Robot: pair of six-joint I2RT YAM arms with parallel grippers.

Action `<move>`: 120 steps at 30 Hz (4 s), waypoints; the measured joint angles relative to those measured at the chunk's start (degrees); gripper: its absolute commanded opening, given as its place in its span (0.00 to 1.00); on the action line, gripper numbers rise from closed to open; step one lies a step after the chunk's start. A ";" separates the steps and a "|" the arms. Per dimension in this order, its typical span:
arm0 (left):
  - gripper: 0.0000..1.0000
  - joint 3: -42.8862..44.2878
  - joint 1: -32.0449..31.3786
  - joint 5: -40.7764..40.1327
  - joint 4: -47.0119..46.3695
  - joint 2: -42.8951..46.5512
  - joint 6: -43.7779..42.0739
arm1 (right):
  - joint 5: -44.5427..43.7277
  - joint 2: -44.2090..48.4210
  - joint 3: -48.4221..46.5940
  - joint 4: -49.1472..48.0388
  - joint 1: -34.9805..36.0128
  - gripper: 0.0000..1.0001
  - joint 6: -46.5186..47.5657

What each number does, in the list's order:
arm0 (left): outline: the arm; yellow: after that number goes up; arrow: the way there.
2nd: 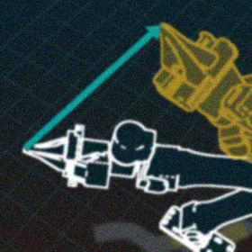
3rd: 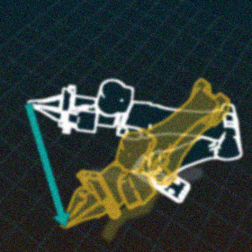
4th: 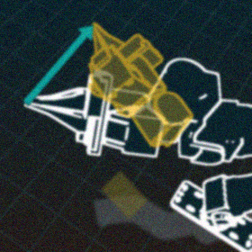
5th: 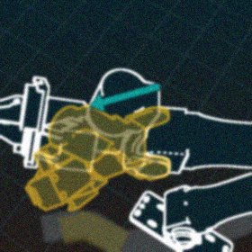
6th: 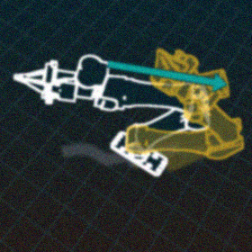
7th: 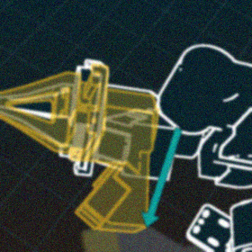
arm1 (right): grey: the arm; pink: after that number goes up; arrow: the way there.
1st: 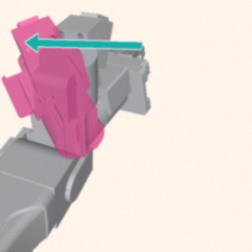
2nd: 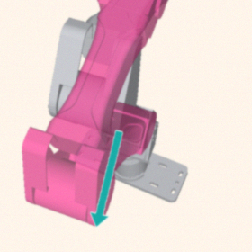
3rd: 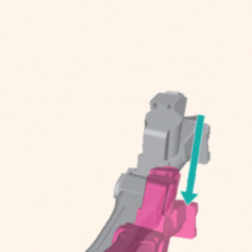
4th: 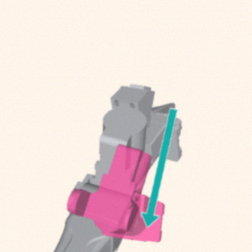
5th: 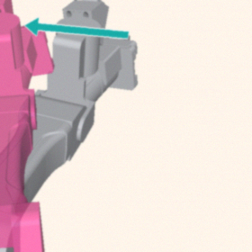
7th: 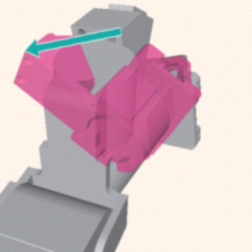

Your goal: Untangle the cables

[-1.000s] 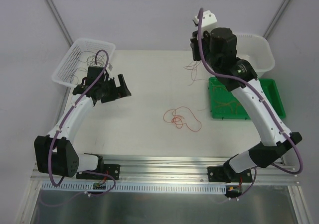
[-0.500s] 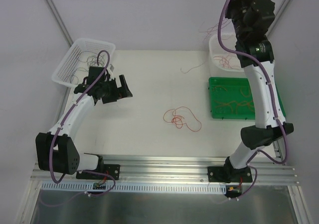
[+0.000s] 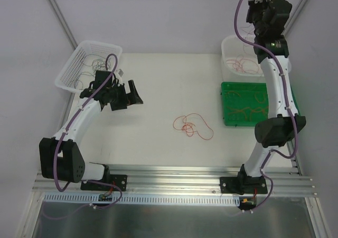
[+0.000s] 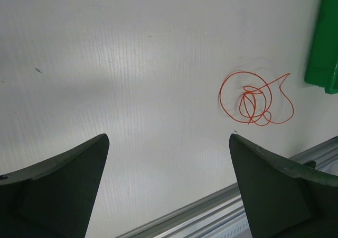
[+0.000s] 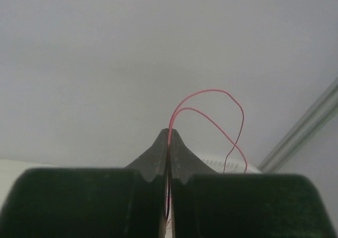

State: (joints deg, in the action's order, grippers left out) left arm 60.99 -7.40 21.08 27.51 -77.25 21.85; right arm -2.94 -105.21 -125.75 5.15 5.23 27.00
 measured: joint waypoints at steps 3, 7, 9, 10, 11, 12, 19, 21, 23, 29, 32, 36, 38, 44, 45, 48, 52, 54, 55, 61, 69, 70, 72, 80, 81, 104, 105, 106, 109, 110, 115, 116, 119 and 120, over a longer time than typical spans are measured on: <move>0.99 -0.02 0.00 0.87 -0.33 0.02 0.00 | 3.32 1.77 2.32 2.51 1.44 0.01 -1.68; 0.99 -0.22 0.00 1.46 -1.01 0.57 -0.02 | 6.91 6.03 2.91 7.15 6.32 0.01 -2.99; 0.99 -0.57 0.00 1.46 -1.38 1.36 -0.02 | 8.44 9.44 2.99 9.27 10.38 0.01 -3.41; 0.99 -0.74 0.00 1.46 -1.57 1.81 -0.02 | 9.25 11.26 3.02 10.01 12.70 0.01 -3.61; 0.99 -0.83 0.00 1.46 -1.60 2.25 -0.02 | 10.01 13.05 3.08 10.51 15.13 0.01 -3.89; 0.99 -0.85 0.00 1.46 -1.66 2.64 -0.02 | 10.99 15.04 3.65 10.58 17.44 0.01 -4.35; 0.99 -0.96 0.00 1.42 -1.99 3.80 -0.04 | 12.85 24.94 23.74 1.88 22.45 0.01 -11.17; 0.99 -1.03 0.00 1.40 -1.99 3.80 -0.04 | 12.83 21.92 28.63 -0.66 22.88 0.01 -13.49; 0.99 -1.09 0.00 1.40 -2.01 3.80 -0.04 | 12.92 16.85 31.32 -1.95 23.50 0.05 -15.65; 0.99 -1.31 0.00 1.40 -2.01 3.80 -0.07 | 13.92 -3.65 32.74 5.92 27.02 0.56 -20.13; 0.99 -1.36 0.00 1.60 -2.01 3.74 -0.07 | 13.92 -5.40 32.72 12.46 28.89 0.59 -20.61; 0.99 -1.36 0.00 2.84 -2.03 3.26 -0.04 | 13.68 -2.16 32.48 16.02 29.51 0.58 -21.88; 0.99 -1.36 0.00 3.39 -2.08 2.86 -0.04 | 13.73 0.07 32.46 17.75 28.98 0.58 -23.19; 0.99 -1.38 0.00 4.44 -2.12 1.70 -0.02 | 14.27 2.49 35.82 18.60 30.64 0.59 -27.71; 0.99 -1.38 0.00 4.44 -2.12 1.62 -0.02 | 14.12 2.16 36.70 18.84 31.78 0.59 -27.91; 0.99 -1.38 0.00 4.46 -2.14 1.55 -0.04 | 12.83 0.17 37.94 19.45 35.23 0.59 -26.77; 0.99 -1.38 0.00 4.44 -2.14 1.55 -0.02 | 12.17 -3.93 37.99 19.58 37.27 0.57 -21.70; 0.99 -1.38 0.00 4.44 -2.14 1.55 -0.04 | 12.07 -6.03 37.92 19.54 36.81 0.56 -19.41; 0.99 -1.38 0.00 4.44 -2.14 1.55 -0.04 | 12.07 -7.30 37.79 19.61 36.41 0.55 -18.25; 0.99 -1.38 0.00 4.44 -2.16 1.55 -0.02 | 10.51 -13.53 37.33 19.47 34.73 0.38 -14.10; 0.99 -1.38 0.00 4.46 -2.16 1.55 -0.02 | 10.67 -13.40 34.58 21.35 34.49 0.01 -10.73; 0.99 -1.38 0.00 4.46 -2.16 1.55 -0.02 | 10.60 -12.57 33.68 22.86 34.51 0.01 -10.21; 0.99 -1.38 0.00 4.50 -2.16 1.55 -0.02 | 10.01 -10.23 29.79 27.65 34.51 0.01 -9.20; 0.99 -1.38 0.00 4.66 -2.19 1.55 -0.02 | 4.61 5.09 0.09 35.19 34.49 0.01 -3.98; 0.99 -1.38 0.00 4.66 -2.19 1.55 -0.02 | 4.11 8.39 -0.39 33.90 34.49 0.01 -3.58; 0.99 -1.38 -1.95 7.69 -3.21 1.55 -1.27 | -1.77 16.85 2.89 19.41 32.98 0.01 -1.25; 0.99 -1.38 -3.28 8.13 -3.82 1.55 -1.84 | -1.01 17.53 2.89 18.56 33.00 0.01 -1.70; 0.99 -1.38 -5.11 8.39 -4.70 1.55 -2.36 | -0.24 18.18 2.91 17.70 33.00 0.01 -2.36; 0.99 -1.36 -12.22 7.39 -7.19 1.55 -4.79 | 2.45 20.44 4.42 15.47 32.98 0.01 -4.37; 0.99 -1.36 -14.97 6.75 -8.35 1.55 -5.40 | 3.32 21.20 5.03 15.15 32.98 0.01 -5.16; 0.99 -1.36 -24.04 1.68 -18.21 -0.39 -7.34 | 7.76 23.65 8.63 13.88 32.98 0.01 -8.96; 0.99 -1.36 -24.76 0.70 -20.33 -1.25 -7.65 | 8.50 23.87 9.22 13.84 33.00 0.01 -9.60; 0.99 -2.73 -27.02 -2.23 -31.06 -5.60 -9.33 | 11.10 24.04 10.69 13.94 32.98 0.01 -11.61; 0.99 -3.67 -27.65 -2.99 -34.38 -6.93 -9.99 | 11.87 24.04 11.08 13.99 32.98 0.01 -12.15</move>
State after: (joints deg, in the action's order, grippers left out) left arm 57.32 -35.05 18.09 -6.87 -84.18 11.86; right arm 8.93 -81.17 -114.67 19.14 38.22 14.85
